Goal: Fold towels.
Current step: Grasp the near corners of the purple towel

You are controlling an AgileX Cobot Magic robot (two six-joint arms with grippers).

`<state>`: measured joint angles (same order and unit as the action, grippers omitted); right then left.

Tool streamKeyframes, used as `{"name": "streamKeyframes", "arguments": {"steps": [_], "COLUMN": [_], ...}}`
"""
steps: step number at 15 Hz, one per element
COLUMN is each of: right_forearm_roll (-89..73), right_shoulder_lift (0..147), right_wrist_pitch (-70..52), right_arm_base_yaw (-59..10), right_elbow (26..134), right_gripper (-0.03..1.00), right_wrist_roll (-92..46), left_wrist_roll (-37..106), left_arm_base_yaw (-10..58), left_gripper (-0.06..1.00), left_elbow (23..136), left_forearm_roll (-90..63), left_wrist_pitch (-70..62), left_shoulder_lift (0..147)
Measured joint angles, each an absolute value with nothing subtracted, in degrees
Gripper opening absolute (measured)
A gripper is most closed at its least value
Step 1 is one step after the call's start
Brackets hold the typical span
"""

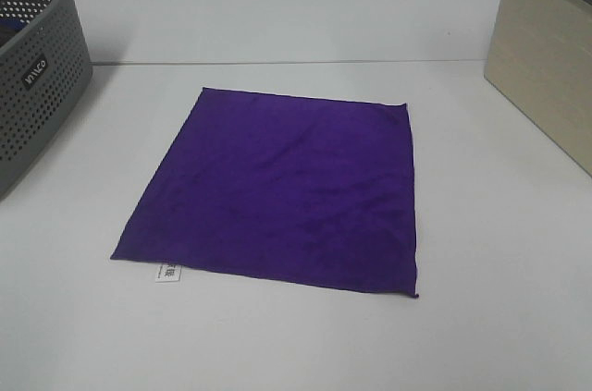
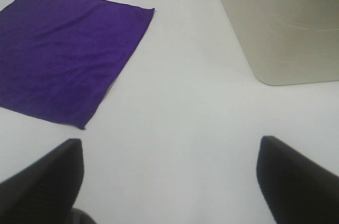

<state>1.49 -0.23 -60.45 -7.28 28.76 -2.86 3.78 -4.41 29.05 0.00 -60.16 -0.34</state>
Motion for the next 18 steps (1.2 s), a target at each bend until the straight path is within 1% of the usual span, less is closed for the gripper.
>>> {"name": "streamKeyframes", "arguments": {"steps": [18], "right_forearm_roll": [1.49], "right_shoulder_lift": [-0.23], "right_wrist_pitch": [-60.45], "right_arm_base_yaw": [-7.28], "right_elbow": [28.76], "right_gripper": [0.85], "right_wrist_roll": [-2.46], "left_wrist_roll": [3.95], "left_arm_base_yaw": [-4.41], "left_gripper": [0.99], "left_elbow": [29.05], "left_forearm_roll": [-0.34], "left_wrist_pitch": [-60.16], "left_shoulder_lift": [-0.34]}}
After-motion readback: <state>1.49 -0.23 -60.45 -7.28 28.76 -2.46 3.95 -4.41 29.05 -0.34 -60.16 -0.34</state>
